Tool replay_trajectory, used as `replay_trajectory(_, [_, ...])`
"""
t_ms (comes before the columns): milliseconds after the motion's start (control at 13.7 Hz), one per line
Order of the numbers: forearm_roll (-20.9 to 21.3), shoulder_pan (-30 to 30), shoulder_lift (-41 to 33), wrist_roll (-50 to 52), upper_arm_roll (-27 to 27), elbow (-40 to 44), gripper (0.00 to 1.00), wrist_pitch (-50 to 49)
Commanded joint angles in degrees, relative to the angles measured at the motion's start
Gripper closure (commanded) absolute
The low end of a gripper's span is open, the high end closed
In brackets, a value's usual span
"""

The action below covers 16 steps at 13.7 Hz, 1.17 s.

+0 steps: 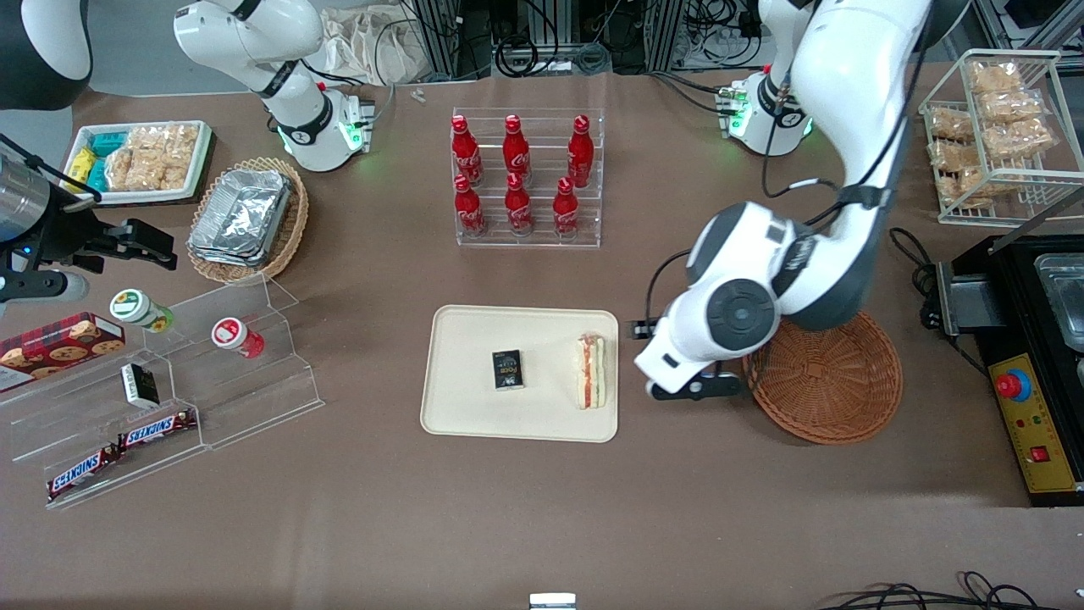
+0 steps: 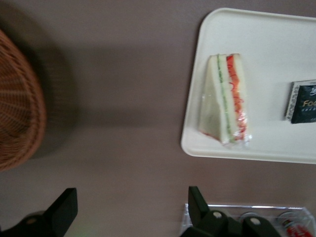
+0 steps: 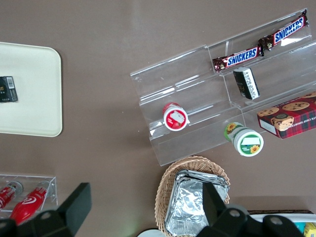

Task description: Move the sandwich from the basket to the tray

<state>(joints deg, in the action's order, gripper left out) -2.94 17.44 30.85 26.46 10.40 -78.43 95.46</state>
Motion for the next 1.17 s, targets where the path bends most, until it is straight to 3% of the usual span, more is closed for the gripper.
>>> replay_trajectory(0, [-1.2, -5.4, -7.9, -10.3, 0.2, -6.7, 0.0, -2.2])
replay_trajectory(366, [-0.8, -15.0, -13.8, -29.7, 0.1, -7.3, 0.01, -6.9])
replay_trajectory(659, [3.5, -19.7, -16.4, -29.8, -0.3, -6.5, 0.0, -6.3])
replay_trajectory(1098, [6.4, -25.5, -19.0, -30.2, -0.2, -6.3, 0.0, -6.2])
